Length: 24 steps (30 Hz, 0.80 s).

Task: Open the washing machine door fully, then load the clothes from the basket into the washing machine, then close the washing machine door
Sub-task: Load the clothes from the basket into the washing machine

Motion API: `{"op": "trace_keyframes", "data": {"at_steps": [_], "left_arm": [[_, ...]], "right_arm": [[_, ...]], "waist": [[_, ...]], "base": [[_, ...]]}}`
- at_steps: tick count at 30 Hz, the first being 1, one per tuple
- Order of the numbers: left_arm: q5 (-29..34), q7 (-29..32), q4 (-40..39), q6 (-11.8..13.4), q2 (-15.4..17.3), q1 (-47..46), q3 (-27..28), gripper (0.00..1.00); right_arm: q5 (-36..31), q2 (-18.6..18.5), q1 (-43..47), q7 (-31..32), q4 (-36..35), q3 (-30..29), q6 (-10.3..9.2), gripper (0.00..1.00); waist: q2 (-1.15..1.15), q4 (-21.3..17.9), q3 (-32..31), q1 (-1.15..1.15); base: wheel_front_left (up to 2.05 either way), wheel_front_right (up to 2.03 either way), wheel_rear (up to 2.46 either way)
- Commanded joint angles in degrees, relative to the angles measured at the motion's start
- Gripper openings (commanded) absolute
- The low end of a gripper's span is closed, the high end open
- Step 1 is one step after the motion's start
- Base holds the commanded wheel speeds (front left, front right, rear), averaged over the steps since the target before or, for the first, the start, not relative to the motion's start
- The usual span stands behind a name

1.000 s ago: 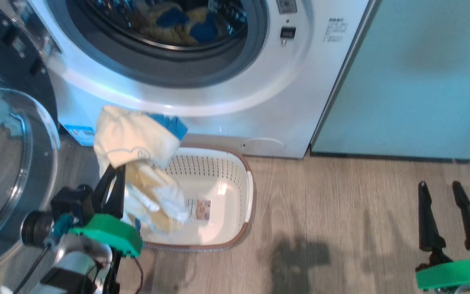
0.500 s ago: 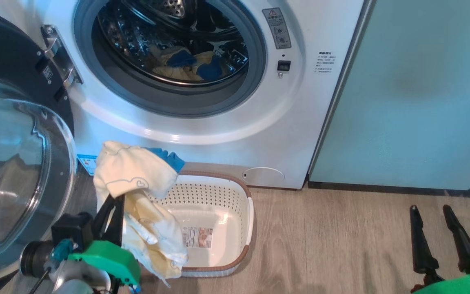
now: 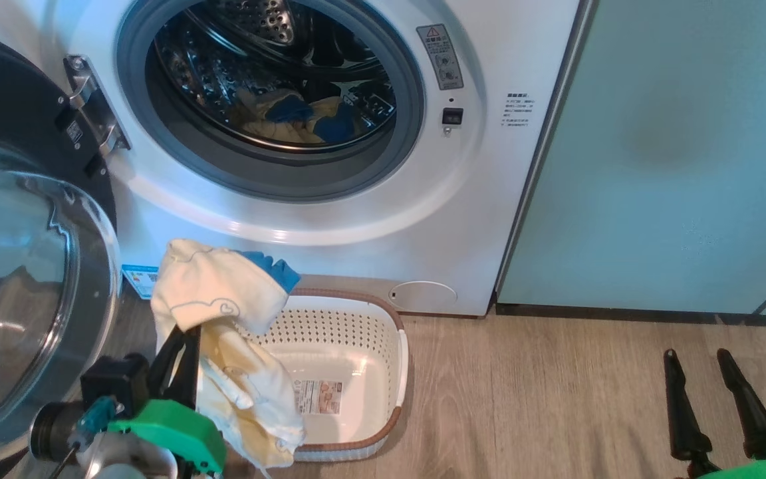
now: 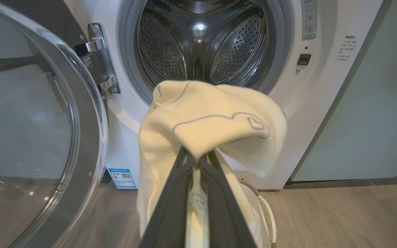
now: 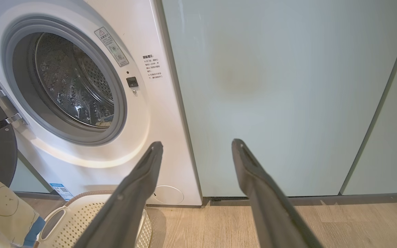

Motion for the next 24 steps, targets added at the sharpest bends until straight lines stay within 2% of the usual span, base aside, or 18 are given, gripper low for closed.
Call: {"op": "trace_keyframes", "data": {"at_steps": [1, 13, 24], "left_arm": [[-0.39, -0.07, -2.11, 0.59, 1.91, -2.64, 2.59, 0.0], [-0.4, 0.16, -1.96, 0.58, 1.71, -3.51, 1.84, 0.0], [-1.08, 0.3, 0.08, -0.41, 1.24, -7.09, 1.53, 0.0]], "right_arm": [[0.4, -0.88, -1.91, -0.02, -1.9, 1.52, 0.05, 1.0], [0.63, -0.88, -2.19, -0.19, -1.75, 2.12, 0.05, 1.0], [1.37, -0.88, -3.23, -0.73, -1.46, 3.1, 0.05, 1.0]], "waist": [[0.0, -0.1, -0.05, 0.01], [0.0, -0.42, 0.46, 0.01], [0.0, -2.11, 3.09, 0.01]], "base": [[0.0, 0.0, 0.0], [0.0, 0.0, 0.0], [0.0, 0.0, 0.0]]}}
